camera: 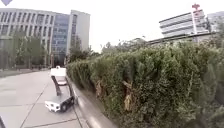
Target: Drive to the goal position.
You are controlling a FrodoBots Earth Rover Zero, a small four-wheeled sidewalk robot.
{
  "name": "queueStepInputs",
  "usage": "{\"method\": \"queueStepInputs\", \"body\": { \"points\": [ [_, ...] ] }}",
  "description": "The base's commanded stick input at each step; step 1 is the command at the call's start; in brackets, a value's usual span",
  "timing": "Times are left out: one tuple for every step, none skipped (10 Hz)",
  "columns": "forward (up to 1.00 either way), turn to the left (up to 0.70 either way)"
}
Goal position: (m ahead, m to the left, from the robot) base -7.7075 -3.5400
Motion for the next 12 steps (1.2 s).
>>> {"method": "queueStepInputs", "body": {
  "points": [
    [0.05,0.0],
    [0.05,0.0],
    [0.05,0.0],
    [0.05,0.0],
    [0.05,0.0],
    [0.05,0.0],
    [0.05,0.0],
    [0.05,0.0],
    [0.05,0.0],
    [0.05,0.0],
    [0.05,0.0],
    [0.05,0.0]
  ]
}}
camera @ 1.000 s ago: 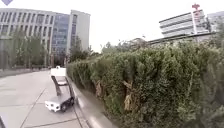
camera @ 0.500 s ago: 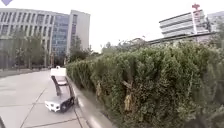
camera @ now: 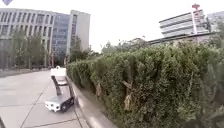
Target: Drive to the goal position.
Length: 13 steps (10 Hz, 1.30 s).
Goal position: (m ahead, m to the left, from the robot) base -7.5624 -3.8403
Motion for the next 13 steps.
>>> {"method": "queueStepInputs", "body": {
  "points": [
    [0.05,0.0],
    [0.05,0.0],
    [0.05,0.0],
    [0.05,0.0],
    [0.05,0.0],
    [0.05,0.0],
    [0.05,0.0],
    [0.05,0.0],
    [0.05,0.0],
    [0.05,0.0],
    [0.05,0.0],
    [0.05,0.0],
    [0.05,0.0]
  ]
}}
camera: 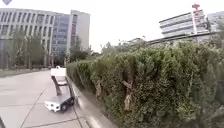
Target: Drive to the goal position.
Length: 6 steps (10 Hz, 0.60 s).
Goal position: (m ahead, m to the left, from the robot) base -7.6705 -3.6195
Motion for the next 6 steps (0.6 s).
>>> {"method": "queueStepInputs", "body": {
  "points": [
    [0.05,0.0],
    [0.05,0.0],
    [0.05,0.0],
    [0.05,0.0],
    [0.05,0.0],
    [0.05,0.0]
  ]
}}
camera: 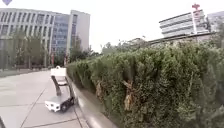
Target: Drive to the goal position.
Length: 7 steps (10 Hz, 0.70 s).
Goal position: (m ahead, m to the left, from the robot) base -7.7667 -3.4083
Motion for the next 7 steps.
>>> {"method": "queueStepInputs", "body": {
  "points": [
    [0.05,0.0],
    [0.05,0.0],
    [0.05,0.0],
    [0.05,0.0],
    [0.05,0.0],
    [0.05,0.0],
    [0.05,0.0]
  ]
}}
